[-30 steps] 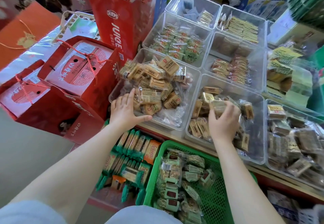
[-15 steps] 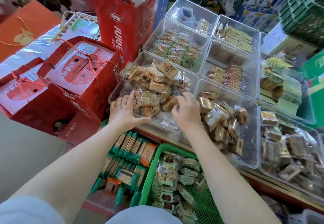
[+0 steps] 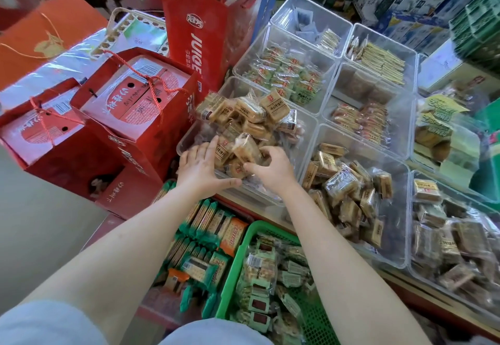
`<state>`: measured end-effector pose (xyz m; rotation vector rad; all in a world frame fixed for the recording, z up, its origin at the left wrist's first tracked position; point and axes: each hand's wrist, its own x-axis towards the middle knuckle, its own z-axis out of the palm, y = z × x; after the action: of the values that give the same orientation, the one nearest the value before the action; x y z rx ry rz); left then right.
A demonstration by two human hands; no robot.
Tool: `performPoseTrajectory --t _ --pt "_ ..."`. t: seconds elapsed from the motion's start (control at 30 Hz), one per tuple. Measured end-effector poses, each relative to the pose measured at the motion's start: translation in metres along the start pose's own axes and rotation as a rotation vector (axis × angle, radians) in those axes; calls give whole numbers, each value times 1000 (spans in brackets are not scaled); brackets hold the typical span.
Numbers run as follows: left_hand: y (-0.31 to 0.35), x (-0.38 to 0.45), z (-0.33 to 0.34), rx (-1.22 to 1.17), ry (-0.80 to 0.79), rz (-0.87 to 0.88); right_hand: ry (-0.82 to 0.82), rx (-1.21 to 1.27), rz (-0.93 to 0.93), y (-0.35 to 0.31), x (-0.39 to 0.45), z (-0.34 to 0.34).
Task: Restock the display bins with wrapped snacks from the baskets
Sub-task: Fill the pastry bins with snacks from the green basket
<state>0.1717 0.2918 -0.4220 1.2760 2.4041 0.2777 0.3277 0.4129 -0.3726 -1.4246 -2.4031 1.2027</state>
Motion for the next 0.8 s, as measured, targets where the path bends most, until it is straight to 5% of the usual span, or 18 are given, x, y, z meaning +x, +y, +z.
performPoseTrajectory --t 0.13,0.27,0.37,0.47,0.53,0.63,0.8 --pt "1 -1 -2 16 -1 1 -190 1013 208 9 -41 -24" --pt "4 -4 -7 14 -15 -7 -11 1246 332 21 -71 -34" --pt "6 -5 -10 14 -25 -15 248 945 338 32 -85 -51" --pt "7 -5 -10 12 -30 -21 472 339 294 68 -102 -59" --pt "8 -6 -10 5 -33 -20 452 1 292 97 -110 -57" --pt "9 -6 -10 2 -35 -21 261 -162 372 111 -113 -57" --pt "10 -9 -12 7 -47 -26 313 -582 535 87 -94 -70"
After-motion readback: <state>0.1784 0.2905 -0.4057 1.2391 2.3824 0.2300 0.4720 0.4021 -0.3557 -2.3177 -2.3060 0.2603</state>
